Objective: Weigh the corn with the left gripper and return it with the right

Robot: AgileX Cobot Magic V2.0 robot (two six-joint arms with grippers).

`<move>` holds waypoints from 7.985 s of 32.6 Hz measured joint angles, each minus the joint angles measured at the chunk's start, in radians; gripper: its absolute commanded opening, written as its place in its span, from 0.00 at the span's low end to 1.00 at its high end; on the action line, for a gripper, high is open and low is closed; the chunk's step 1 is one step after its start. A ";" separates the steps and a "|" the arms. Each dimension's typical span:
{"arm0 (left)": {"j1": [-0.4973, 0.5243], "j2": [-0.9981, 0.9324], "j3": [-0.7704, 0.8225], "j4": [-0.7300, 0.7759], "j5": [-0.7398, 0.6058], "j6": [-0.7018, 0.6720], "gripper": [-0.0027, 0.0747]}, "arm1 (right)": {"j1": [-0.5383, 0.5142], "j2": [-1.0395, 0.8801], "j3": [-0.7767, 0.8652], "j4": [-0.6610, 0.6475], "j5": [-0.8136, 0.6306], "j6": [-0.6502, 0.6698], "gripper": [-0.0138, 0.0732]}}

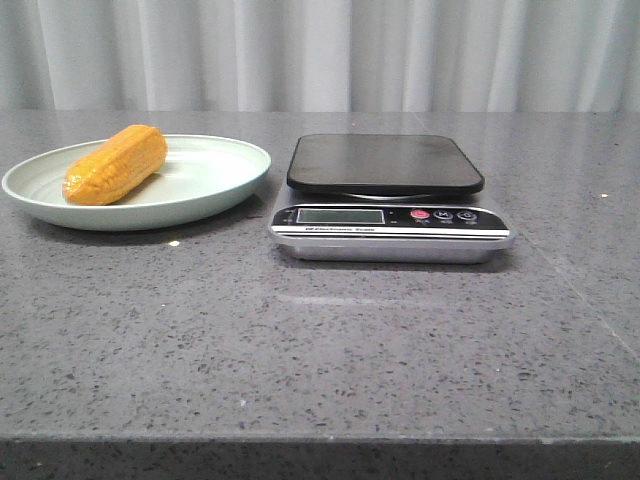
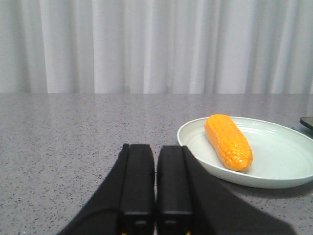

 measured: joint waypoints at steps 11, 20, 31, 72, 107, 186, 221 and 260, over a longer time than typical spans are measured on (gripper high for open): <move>0.000 0.000 0.000 0.000 0.000 0.000 0.20 | 0.000 0.000 0.000 0.000 0.000 0.000 0.36; 0.000 0.000 0.000 0.000 0.000 0.000 0.20 | 0.000 0.000 0.000 0.000 0.000 0.000 0.36; 0.000 0.000 0.000 0.000 -0.056 0.000 0.20 | 0.000 0.000 0.000 0.000 0.000 0.000 0.36; -0.012 0.843 -0.742 -0.138 0.504 -0.002 0.49 | 0.003 0.000 0.000 0.000 0.000 0.000 0.36; -0.248 1.640 -1.267 -0.060 0.719 -0.179 0.78 | 0.003 0.000 0.000 0.000 0.000 0.000 0.36; -0.630 1.851 -1.831 -0.004 0.958 -0.293 0.71 | 0.003 0.000 0.000 0.000 0.000 0.000 0.36; -0.535 0.724 -0.836 0.182 0.631 -0.273 0.71 | 0.003 0.000 0.000 0.000 0.000 0.000 0.36; -0.535 0.019 -0.406 0.198 0.576 -0.273 0.20 | 0.003 0.107 -0.196 0.000 0.054 0.001 0.36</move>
